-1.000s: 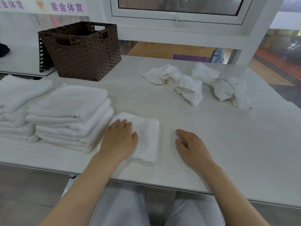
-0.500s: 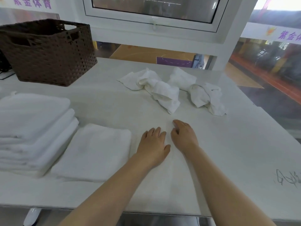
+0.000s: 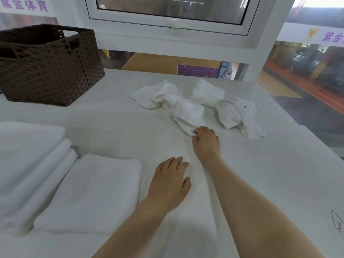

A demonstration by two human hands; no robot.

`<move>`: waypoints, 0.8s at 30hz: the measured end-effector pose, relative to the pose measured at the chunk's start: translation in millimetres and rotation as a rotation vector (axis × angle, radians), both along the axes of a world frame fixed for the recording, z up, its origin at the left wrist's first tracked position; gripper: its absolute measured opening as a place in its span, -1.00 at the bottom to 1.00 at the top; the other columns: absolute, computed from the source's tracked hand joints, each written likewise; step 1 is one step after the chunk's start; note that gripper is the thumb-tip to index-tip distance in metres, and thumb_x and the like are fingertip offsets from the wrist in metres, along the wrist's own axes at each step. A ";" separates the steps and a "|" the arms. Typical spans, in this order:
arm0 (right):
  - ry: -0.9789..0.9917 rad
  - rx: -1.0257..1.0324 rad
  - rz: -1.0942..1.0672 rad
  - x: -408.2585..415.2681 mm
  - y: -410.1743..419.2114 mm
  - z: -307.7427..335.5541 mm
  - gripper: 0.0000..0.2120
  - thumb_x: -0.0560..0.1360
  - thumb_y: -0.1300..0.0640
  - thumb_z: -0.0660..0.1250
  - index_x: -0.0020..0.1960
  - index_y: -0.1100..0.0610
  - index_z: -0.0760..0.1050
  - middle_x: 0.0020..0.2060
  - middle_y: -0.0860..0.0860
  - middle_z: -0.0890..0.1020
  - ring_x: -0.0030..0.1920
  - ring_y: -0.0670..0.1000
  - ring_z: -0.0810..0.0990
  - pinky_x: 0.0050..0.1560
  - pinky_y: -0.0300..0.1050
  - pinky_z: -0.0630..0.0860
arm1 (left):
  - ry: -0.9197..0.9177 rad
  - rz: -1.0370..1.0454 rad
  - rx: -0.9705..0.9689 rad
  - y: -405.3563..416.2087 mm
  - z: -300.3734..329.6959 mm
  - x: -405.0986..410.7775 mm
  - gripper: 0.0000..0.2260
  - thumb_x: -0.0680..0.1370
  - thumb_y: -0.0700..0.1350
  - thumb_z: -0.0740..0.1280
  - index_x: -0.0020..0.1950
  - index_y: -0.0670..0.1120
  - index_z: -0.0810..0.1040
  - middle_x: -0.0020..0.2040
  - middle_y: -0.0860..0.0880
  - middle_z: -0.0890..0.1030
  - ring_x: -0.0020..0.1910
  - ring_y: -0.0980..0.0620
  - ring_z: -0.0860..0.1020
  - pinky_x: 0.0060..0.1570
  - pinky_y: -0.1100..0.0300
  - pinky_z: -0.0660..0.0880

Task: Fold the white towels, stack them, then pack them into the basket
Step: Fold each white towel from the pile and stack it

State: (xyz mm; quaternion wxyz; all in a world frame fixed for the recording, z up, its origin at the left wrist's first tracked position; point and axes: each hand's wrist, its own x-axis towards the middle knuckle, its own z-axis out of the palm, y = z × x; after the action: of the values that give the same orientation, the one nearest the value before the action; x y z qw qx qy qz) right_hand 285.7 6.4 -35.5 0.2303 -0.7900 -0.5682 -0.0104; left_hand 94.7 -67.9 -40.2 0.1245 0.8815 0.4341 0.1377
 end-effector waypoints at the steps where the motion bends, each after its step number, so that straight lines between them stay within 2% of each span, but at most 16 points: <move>1: 0.013 0.040 0.014 0.5 0.1 -0.6 -0.74 0.59 0.14 0.16 0.23 0.09 0.51 0.23 -0.02 0.52 0.26 0.07 0.41 0.20 -0.06 0.32 | -0.016 -0.005 -0.008 2.1 -0.1 -0.4 -0.53 0.63 0.08 0.04 0.54 0.04 0.24 0.58 0.05 0.18 0.55 0.06 0.10 0.53 0.13 0.01; 5: 0.147 0.236 0.105 -3.9 -15.4 2.6 -0.83 0.61 0.14 0.14 0.10 0.08 0.49 -0.02 -0.03 0.59 0.06 0.05 0.51 0.04 -0.09 0.40 | -0.068 0.007 -0.027 7.2 0.6 -4.8 -0.55 0.63 0.03 0.14 0.53 0.00 0.25 0.56 0.04 0.21 0.54 0.07 0.12 0.52 0.16 0.04; 8: 0.290 0.279 0.128 -15.7 -45.8 10.1 -0.85 0.66 0.05 0.09 0.08 -0.01 0.43 -0.15 -0.12 0.57 -0.10 -0.07 0.50 -0.16 -0.25 0.37 | -0.139 0.027 -0.052 7.4 2.8 -9.1 -0.52 0.62 0.00 0.17 0.53 -0.04 0.21 0.53 0.02 0.26 0.51 0.06 0.18 0.48 0.20 0.11; 10: 0.349 0.282 0.136 -24.3 -68.8 12.7 -0.89 0.65 0.06 0.11 0.08 -0.03 0.40 -0.19 -0.15 0.56 -0.17 -0.14 0.51 -0.24 -0.32 0.35 | -0.227 0.055 -0.082 7.5 5.0 -10.7 -0.50 0.61 -0.02 0.22 0.53 -0.04 0.20 0.50 0.02 0.30 0.47 0.04 0.25 0.44 0.19 0.21; 13: 0.398 0.250 0.178 -38.2 -99.3 14.0 -0.92 0.64 0.07 0.14 0.07 -0.08 0.38 -0.24 -0.18 0.55 -0.19 -0.18 0.53 -0.26 -0.34 0.38 | -0.358 0.079 -0.084 7.9 5.1 -10.4 -0.43 0.57 -0.04 0.29 0.54 -0.01 0.16 0.48 0.03 0.30 0.41 0.03 0.31 0.32 0.24 0.30; 15: 0.414 0.228 0.228 -47.2 -114.7 14.7 -0.95 0.64 0.06 0.18 0.05 -0.08 0.39 -0.25 -0.17 0.55 -0.21 -0.16 0.53 -0.26 -0.33 0.38 | -0.438 0.084 -0.077 7.2 4.3 -9.4 -0.35 0.55 -0.03 0.34 0.55 0.03 0.10 0.50 0.06 0.23 0.43 0.06 0.27 0.25 0.28 0.30; 18: 0.475 0.201 0.307 -57.6 -131.8 15.8 -0.95 0.60 0.06 0.25 0.03 -0.08 0.42 -0.20 -0.13 0.58 -0.18 -0.08 0.56 -0.20 -0.22 0.45 | -0.554 0.096 -0.021 6.0 5.1 -8.7 -0.26 0.52 0.00 0.41 0.55 0.11 0.02 0.55 0.05 0.12 0.47 0.10 0.19 0.23 0.29 0.29; 21: 0.486 0.185 0.336 -61.6 -139.8 15.9 -0.85 0.56 0.13 0.33 0.06 -0.08 0.45 -0.11 -0.17 0.61 -0.08 -0.09 0.58 -0.10 -0.18 0.49 | -0.508 0.092 0.027 8.0 2.5 -11.0 -0.32 0.49 -0.03 0.45 0.50 0.10 0.16 0.54 -0.01 0.15 0.49 0.03 0.16 0.32 0.20 0.28; 24: 0.495 0.293 0.273 -60.6 -139.9 15.3 -0.75 0.48 0.30 0.33 0.01 -0.04 0.49 -0.11 -0.18 0.60 -0.08 -0.08 0.58 -0.10 -0.26 0.46 | -0.372 0.087 0.169 12.3 -2.2 -12.4 -0.62 0.44 -0.12 0.45 0.21 -0.02 0.44 0.36 -0.07 0.41 0.39 -0.13 0.33 0.27 -0.04 0.43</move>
State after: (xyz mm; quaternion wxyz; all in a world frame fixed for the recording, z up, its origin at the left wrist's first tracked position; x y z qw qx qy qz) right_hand 225.1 -133.5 -20.2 0.4721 -0.6433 -0.5882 0.1314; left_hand 82.3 -55.6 -42.4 0.1222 0.8285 0.4283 0.3394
